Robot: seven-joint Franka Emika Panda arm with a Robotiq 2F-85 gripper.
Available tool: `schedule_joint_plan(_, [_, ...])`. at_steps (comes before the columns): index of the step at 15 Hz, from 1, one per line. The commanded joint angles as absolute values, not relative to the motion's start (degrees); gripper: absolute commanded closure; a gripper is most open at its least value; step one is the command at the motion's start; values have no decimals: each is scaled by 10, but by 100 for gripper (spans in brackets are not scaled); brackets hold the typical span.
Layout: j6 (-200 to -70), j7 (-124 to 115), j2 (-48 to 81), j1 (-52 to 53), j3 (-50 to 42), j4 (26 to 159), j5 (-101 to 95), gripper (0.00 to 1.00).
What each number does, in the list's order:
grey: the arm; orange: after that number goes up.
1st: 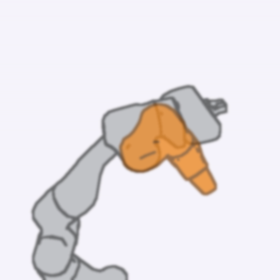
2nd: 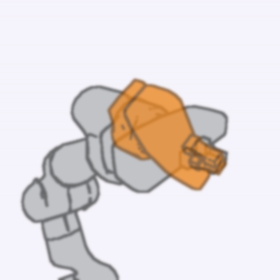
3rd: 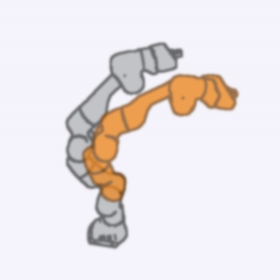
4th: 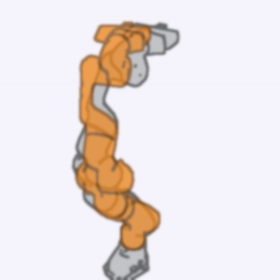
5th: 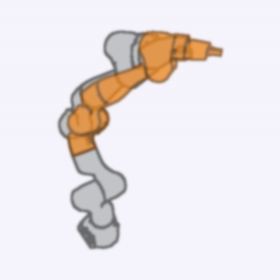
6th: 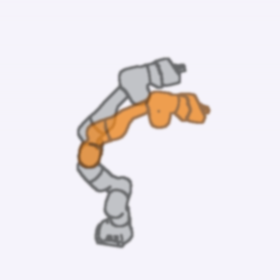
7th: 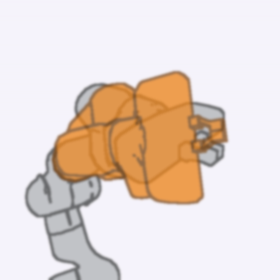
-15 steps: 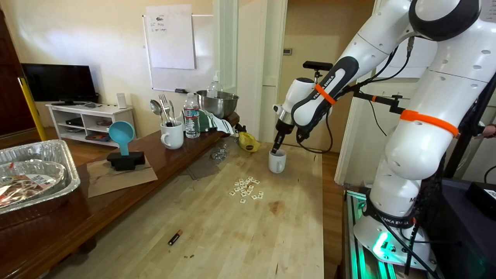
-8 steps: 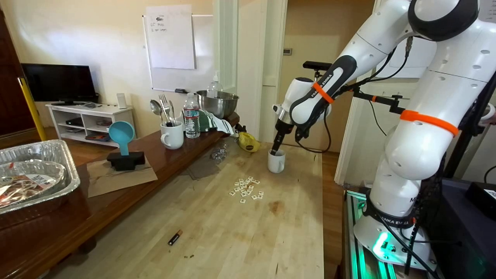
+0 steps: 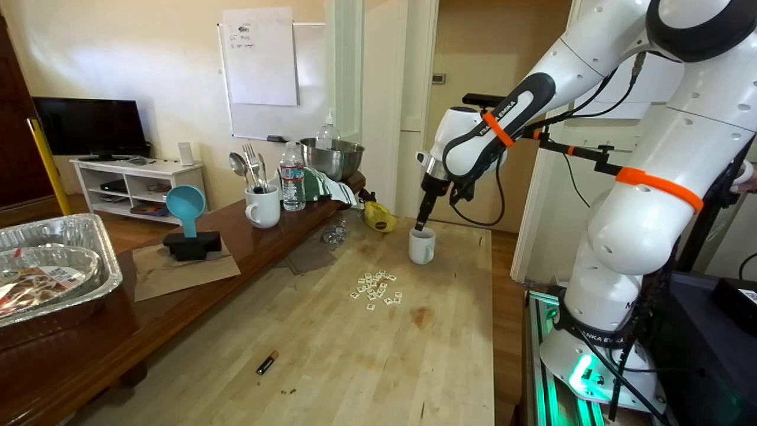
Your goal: Put one letter block inside the white mug
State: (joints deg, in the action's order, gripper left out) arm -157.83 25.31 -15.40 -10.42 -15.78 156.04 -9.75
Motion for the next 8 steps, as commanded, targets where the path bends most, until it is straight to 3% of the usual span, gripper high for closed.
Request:
schedule_joint_plan(1, [-1554, 293, -178, -63, -177, 1559, -33, 0])
schedule_joint_plan(8, [-1270, 338, -172, 79, -115, 1388, 106, 0])
